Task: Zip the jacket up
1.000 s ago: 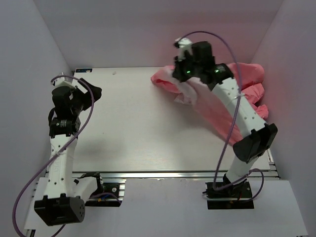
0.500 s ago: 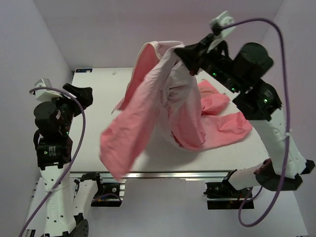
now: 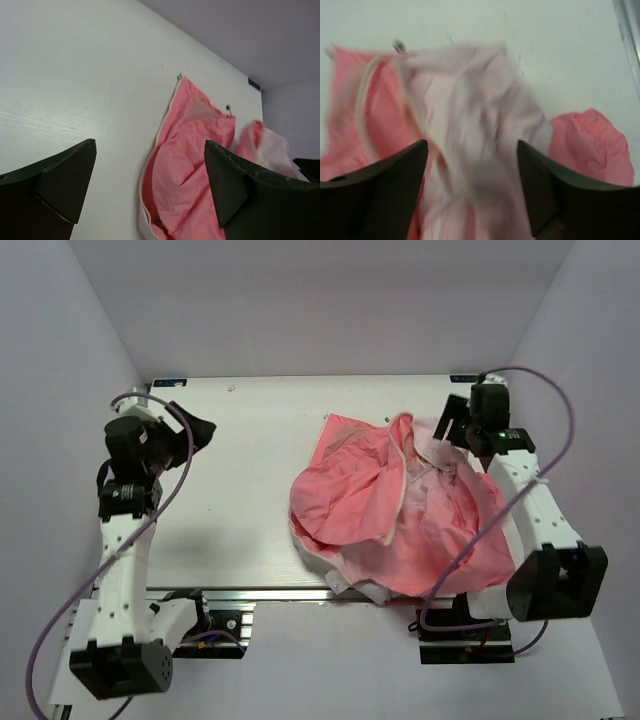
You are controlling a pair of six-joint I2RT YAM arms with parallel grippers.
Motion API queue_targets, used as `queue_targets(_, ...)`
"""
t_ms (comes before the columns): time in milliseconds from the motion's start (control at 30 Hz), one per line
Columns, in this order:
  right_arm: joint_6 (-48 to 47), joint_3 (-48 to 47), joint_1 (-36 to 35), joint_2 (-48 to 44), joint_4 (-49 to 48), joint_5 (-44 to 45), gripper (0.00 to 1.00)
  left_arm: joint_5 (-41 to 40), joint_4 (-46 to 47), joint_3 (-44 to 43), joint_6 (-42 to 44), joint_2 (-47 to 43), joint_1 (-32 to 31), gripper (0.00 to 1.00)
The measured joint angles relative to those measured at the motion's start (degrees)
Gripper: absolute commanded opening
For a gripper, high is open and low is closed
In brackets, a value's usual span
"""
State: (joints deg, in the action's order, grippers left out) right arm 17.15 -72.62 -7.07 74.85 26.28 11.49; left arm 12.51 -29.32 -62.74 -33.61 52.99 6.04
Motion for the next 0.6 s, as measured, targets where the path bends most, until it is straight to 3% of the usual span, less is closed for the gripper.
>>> queue_targets(67, 1.0, 2.3, 0.5, 3.1, 2.5, -1.0, 0.89, 3.1, 1.6, 1.4, 0.3, 3.8, -0.5, 0.98)
queue_targets(133, 1.3, 4.1, 0.3, 3.5, 4.4, -2.8, 0.89, 3.8, 2.2, 1.8, 1.2, 8.2, -2.7, 0.98)
queue_targets(267, 3.0, 7.6, -0.1, -2.2, 4.9, -5.1, 0.89, 1.2, 2.8, 0.0, 4.3, 17.2, -14.8, 0.98)
queue_targets(400, 5.3, 11.8, -0.1, -11.9, 6.7, -5.0, 0.89, 3.1, 5.4, -7.4, 9.5, 28.4, -25.8, 0.98)
queue_targets(600, 8.5, 19.0, -0.1, -23.1, 13.5, -3.6, 0.89, 5.1, 6.4, -26.9, 17.9, 47.2, -33.0, 0.98)
